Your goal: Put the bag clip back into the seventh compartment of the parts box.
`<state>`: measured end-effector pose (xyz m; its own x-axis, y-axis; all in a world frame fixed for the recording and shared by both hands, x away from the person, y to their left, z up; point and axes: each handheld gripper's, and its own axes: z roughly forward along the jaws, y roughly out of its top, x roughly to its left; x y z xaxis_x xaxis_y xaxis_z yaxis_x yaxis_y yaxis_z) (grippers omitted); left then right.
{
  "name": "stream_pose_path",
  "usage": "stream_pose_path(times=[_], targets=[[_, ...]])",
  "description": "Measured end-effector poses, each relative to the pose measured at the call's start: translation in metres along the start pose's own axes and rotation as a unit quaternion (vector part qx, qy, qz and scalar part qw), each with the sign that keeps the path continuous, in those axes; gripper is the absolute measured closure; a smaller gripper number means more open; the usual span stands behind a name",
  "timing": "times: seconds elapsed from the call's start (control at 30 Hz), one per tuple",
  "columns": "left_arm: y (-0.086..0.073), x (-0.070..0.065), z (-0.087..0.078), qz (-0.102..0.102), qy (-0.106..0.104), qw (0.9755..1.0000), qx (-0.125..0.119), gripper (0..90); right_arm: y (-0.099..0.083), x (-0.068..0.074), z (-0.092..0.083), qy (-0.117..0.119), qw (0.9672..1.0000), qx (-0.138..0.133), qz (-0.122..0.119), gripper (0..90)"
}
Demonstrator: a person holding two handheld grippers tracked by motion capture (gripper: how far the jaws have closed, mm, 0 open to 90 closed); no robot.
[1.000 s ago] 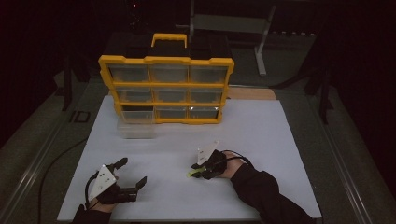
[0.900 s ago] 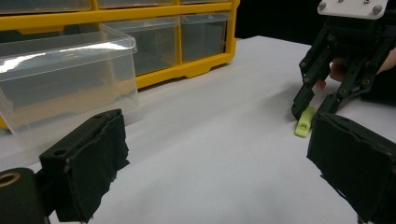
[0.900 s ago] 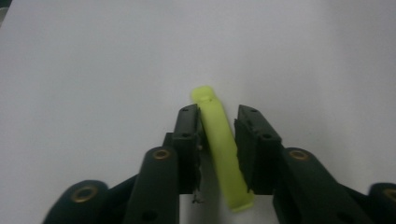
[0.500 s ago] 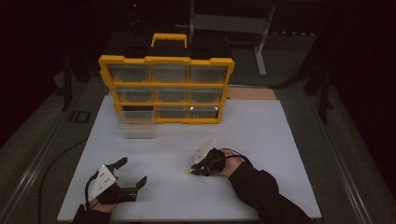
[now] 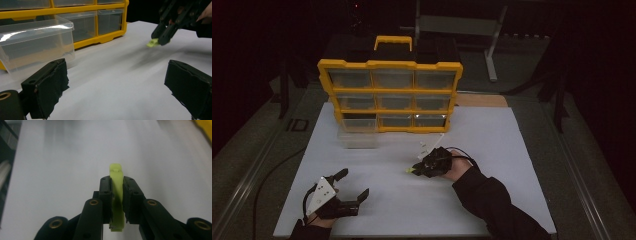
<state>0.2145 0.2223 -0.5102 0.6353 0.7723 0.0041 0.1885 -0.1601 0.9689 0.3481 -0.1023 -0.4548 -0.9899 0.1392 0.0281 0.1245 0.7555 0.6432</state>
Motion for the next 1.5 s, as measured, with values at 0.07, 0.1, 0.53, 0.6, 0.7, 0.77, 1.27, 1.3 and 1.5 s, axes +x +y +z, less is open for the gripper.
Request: stream_pose_path(times=[0.07, 0.1, 0.53, 0.6, 0.7, 0.77, 1.27, 1.3, 1.5], targets=[[0.0, 0.0, 0.0, -0.001, 0.0, 1.0, -0.001, 4.8, 0.006, -0.001, -0.004, -0.013, 0.9999, -0.002, 0.006, 78.6], [0.0, 0.0, 0.0, 0.0, 0.0, 1.0, 0.0, 4.8, 0.008, -0.001, -0.005, -0.017, 0.9998, -0.003, 0.009, 78.6], [0.0, 0.0, 0.0, -0.001, -0.001, 1.0, -0.001, 4.8, 0.029, -0.007, -0.013, -0.035, 0.9986, -0.027, 0.028, 78.6], [0.0, 0.0, 0.0, -0.002, -0.001, 1.0, -0.001, 4.8, 0.032, -0.008, -0.013, -0.033, 0.9986, -0.03, 0.03, 78.6], [0.0, 0.0, 0.0, -0.003, -0.001, 1.0, -0.001, 4.8, 0.038, -0.01, -0.014, -0.034, 0.9986, -0.03, 0.027, 78.6], [0.0, 0.0, 0.0, -0.003, 0.0, 1.0, -0.001, 4.8, 0.042, -0.012, -0.014, -0.037, 0.9984, -0.031, 0.028, 78.6], [0.0, 0.0, 0.0, -0.001, -0.005, 1.0, -0.001, 4.8, 0.069, -0.029, -0.016, -0.051, 0.9973, -0.033, 0.041, 78.6], [0.0, 0.0, 0.0, -0.001, -0.005, 1.0, -0.001, 4.8, 0.07, -0.03, -0.015, -0.052, 0.9973, -0.033, 0.04, 78.6], [0.0, 0.0, 0.0, -0.003, -0.005, 1.0, -0.003, 4.8, 0.08, -0.035, -0.015, -0.062, 0.997, -0.029, 0.037, 78.6]])
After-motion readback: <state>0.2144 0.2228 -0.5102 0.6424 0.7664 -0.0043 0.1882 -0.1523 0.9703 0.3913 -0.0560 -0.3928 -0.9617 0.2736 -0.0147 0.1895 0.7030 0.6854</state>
